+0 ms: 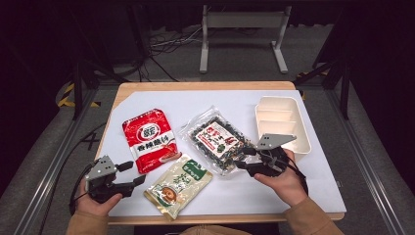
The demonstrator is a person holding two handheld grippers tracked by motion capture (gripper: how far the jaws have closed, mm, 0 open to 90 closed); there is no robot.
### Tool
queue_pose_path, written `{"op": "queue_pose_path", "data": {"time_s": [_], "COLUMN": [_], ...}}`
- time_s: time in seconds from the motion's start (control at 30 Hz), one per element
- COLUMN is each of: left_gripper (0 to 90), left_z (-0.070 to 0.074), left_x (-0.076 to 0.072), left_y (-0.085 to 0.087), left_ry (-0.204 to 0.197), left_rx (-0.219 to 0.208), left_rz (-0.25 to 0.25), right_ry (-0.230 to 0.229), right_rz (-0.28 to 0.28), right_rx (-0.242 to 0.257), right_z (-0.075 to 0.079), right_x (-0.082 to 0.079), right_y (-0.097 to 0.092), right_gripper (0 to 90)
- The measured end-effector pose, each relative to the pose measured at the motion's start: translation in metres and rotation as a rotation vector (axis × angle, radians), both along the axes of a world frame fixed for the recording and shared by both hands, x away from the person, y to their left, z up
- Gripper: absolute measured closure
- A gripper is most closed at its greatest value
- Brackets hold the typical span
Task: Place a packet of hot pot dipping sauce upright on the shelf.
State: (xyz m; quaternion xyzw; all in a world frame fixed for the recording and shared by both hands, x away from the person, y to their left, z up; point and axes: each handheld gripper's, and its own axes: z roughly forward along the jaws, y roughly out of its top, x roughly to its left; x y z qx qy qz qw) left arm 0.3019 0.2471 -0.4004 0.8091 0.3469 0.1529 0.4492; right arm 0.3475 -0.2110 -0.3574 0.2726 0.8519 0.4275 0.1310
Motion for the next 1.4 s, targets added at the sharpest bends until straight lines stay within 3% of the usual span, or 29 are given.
{"op": "queue_pose_path", "data": {"time_s": [0.13, 0.47, 0.87, 1.17, 1.4], "left_gripper": [32.4, 31.7, 31.6, 31.3, 31.1], "left_z": [0.000, 0.000, 0.000, 0.000, 0.000], "left_x": [-0.001, -0.001, -0.003, -0.002, -0.002], "left_y": [-0.002, 0.001, 0.002, 0.004, 0.005], "left_ry": [-0.019, -0.024, -0.018, -0.032, -0.031], "left_rx": [0.011, 0.007, 0.002, 0.001, -0.003], "left_rz": [-0.004, 0.005, 0.013, 0.014, 0.016], "right_ry": [-0.001, 0.038, 0.040, 0.081, 0.176], "right_rz": [-0.001, 0.040, 0.085, 0.115, 0.128], "right_rx": [-0.009, 0.004, 0.002, -0.023, -0.067], "right_z": [0.006, 0.017, 0.021, 0.008, -0.016], "right_x": [0.002, 0.009, 0.018, 0.025, 0.035], "right_y": [0.008, 0.033, 0.056, 0.080, 0.096], "right_gripper": [34.9, 35.2, 35.6, 41.4, 46.8]}}
